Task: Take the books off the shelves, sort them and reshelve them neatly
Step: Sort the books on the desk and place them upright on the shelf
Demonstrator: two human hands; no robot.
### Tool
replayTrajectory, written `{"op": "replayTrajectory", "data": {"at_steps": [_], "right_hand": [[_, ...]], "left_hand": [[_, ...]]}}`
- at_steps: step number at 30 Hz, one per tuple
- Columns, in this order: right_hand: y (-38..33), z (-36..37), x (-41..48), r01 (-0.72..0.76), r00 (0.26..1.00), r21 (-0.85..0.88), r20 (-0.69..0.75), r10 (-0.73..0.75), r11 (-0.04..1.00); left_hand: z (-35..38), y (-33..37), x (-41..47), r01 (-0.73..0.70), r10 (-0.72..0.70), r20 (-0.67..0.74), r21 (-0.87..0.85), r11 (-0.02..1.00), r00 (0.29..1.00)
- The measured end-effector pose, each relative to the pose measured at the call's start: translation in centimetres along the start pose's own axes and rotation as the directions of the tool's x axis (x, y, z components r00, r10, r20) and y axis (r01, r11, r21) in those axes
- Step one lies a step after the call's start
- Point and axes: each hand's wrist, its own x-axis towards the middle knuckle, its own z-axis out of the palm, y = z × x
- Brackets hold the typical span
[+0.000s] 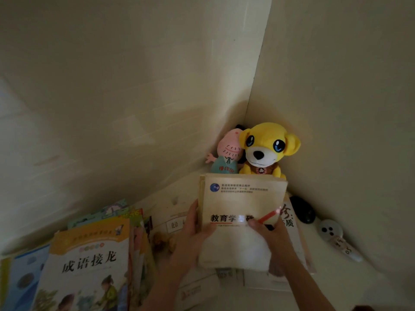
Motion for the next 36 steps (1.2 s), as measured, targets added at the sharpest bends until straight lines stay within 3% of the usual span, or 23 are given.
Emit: {"op": "replayTrajectory", "data": {"at_steps": [4, 7, 17, 24, 28, 32, 36], "right_hand": [[-1.2, -2.0, 0.2, 0.112, 0.981, -0.186, -0.137, -0.139, 0.976], [-0.3, -3.6, 1.0, 0.118, 0.973, -0.282, -0.157, -0.167, 0.952], [0.5, -3.2, 0.5, 0.066, 0.986, -0.288, -0.125, -0.106, 0.955], [0.7, -2.5, 1.5, 0.109, 0.993, -0.322, -0.013, -0.12, 0.94], [-1.5, -3.5, 2.5, 0.114, 0.992, -0.277, -0.021, -0.124, 0.954], [-2.8, -5.3, 3.2, -0.084, 0.996, -0.179, -0.042, 0.078, 0.98], [-1.1, -8.2, 2.7, -0.316, 0.948, -0.189, -0.11, 0.3, 0.93]], "left_hand": [[2.4, 0.0, 2.0, -0.056, 0.044, 0.101, 0.125, 0.991, 0.994], [4.3, -0.1, 2.9, -0.096, 0.069, 0.141, 0.195, 0.976, 0.988], [3.2, -2.6, 3.8, 0.098, -0.107, 0.015, 0.295, 0.95, 0.994], [1.8, -4.3, 3.6, 0.071, -0.062, -0.057, 0.167, 0.983, 0.996], [2.9, -3.2, 4.2, 0.044, -0.033, -0.041, 0.325, 0.945, 0.999], [5.1, -2.1, 4.9, 0.083, -0.055, -0.086, 0.368, 0.926, 0.995], [6.9, -3.4, 4.7, 0.172, -0.186, 0.003, 0.355, 0.919, 0.983]]}}
